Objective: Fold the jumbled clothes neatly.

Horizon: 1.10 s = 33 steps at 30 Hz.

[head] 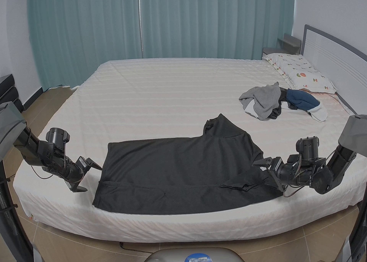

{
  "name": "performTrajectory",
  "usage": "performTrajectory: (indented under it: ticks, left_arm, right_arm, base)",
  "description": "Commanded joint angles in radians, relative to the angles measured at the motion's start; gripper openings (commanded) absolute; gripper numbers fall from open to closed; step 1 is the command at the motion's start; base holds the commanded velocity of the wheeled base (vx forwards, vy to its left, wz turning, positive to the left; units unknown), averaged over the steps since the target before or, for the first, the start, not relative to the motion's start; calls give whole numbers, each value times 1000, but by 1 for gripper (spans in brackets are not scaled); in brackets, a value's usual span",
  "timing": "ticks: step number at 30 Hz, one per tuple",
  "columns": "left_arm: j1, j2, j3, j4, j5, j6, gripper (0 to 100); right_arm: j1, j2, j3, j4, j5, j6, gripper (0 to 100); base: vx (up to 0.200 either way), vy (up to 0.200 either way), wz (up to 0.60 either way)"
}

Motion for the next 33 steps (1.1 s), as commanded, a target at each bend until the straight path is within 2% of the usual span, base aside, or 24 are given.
performTrajectory:
  ticks: [1,11,24,25,33]
  left_arm:
    - [-3,-11,74,-60,-1,-5,100]
    - [-3,-13,85,-71,-1,-7,100]
    - [-3,-13,85,-71,-1,-5,100]
    - [-3,-13,85,-71,-1,-5,100]
    - [-3,-13,85,-71,-1,-5,100]
  right_arm:
    - [46,56,-2,-1,-42,13,100]
    - [46,94,-39,-6,-79,87,100]
    - [49,137,-102,-7,-150,107,100]
    - [49,135,-102,-9,-151,117,0]
    - [63,102,-62,-18,-157,127,0]
  base:
    - [0,0,0]
    - [0,0,0]
    - [0,0,0]
    - [0,0,0]
    - [0,0,0]
